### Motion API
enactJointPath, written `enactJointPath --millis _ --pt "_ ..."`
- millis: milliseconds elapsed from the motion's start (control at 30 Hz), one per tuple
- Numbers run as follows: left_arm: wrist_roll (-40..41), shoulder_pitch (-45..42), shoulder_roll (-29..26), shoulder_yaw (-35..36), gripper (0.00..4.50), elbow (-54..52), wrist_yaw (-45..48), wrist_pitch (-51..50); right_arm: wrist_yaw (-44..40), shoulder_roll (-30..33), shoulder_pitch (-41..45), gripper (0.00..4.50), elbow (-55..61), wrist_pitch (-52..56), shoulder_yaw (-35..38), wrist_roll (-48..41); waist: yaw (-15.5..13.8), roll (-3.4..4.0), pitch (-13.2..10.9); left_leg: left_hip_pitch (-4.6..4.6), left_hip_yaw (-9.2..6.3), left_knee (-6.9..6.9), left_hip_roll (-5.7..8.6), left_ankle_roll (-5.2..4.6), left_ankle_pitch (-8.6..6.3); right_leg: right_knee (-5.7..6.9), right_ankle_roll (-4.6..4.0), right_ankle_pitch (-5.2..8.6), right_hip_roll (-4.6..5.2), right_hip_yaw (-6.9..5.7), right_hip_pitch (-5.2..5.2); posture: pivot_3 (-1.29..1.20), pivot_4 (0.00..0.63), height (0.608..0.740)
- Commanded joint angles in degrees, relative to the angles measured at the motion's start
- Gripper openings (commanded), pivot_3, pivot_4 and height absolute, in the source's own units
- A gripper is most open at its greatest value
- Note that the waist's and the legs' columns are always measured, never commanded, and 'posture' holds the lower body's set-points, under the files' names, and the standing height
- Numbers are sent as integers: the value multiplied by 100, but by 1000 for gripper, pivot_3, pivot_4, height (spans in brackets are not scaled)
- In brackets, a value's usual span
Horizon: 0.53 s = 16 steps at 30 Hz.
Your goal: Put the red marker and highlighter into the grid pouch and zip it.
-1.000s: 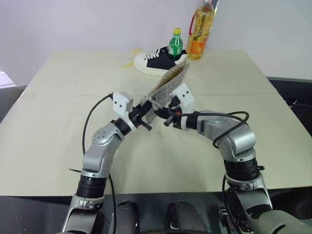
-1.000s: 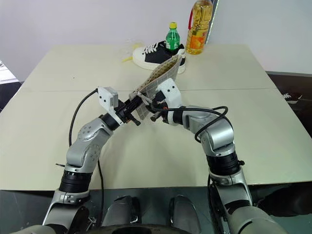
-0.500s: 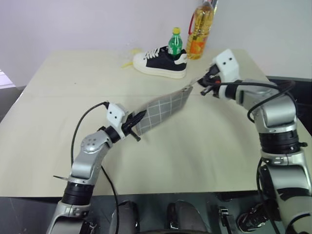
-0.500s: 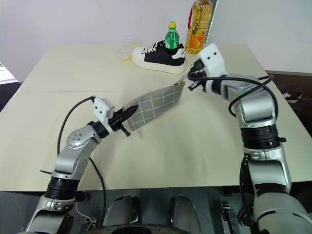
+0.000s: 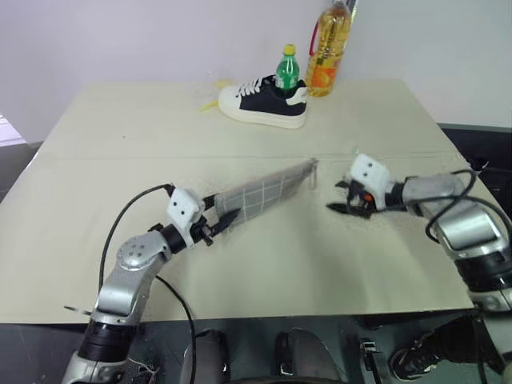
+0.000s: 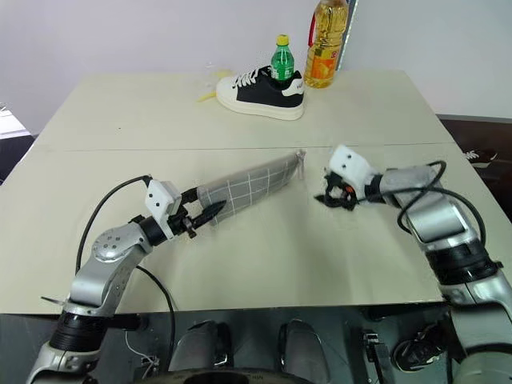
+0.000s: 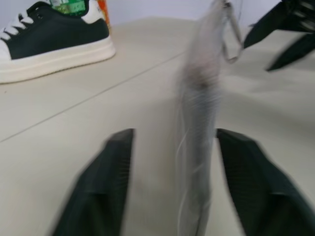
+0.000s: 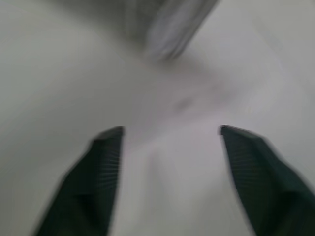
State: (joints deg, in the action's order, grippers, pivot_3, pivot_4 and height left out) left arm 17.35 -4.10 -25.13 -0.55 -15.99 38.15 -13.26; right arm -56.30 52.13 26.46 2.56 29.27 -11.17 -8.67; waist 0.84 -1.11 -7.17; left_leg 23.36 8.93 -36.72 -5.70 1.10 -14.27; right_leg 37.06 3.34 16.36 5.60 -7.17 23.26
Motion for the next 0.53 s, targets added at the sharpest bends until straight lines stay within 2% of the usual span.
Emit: enactJointPath --millis 33,300,533 --pt "251 406 -195 530 3541 -531 -143 -248 -55 61 -166 3978 130 -471 355 -13 21 3 -3 0 0 1 0 0 0 1 0 0 0 1 2 0 150 705" --pt "832 1620 -319 1885 3541 -887 -494 -774 235 -345 -197 3978 -800 -1105 670 -12 -12 -3 -5 -5 -4 -3 -3 1 -1 -7 -4 2 1 1 16 0 150 705" --pt "785 1958 -279 2136 3541 -970 -692 -761 250 -974 218 3978 -1471 -1024 1096 -472 -20 4 -11 -3 -5 -5 -1 2 -2 -6 -6 2 4 1 14 0 150 705"
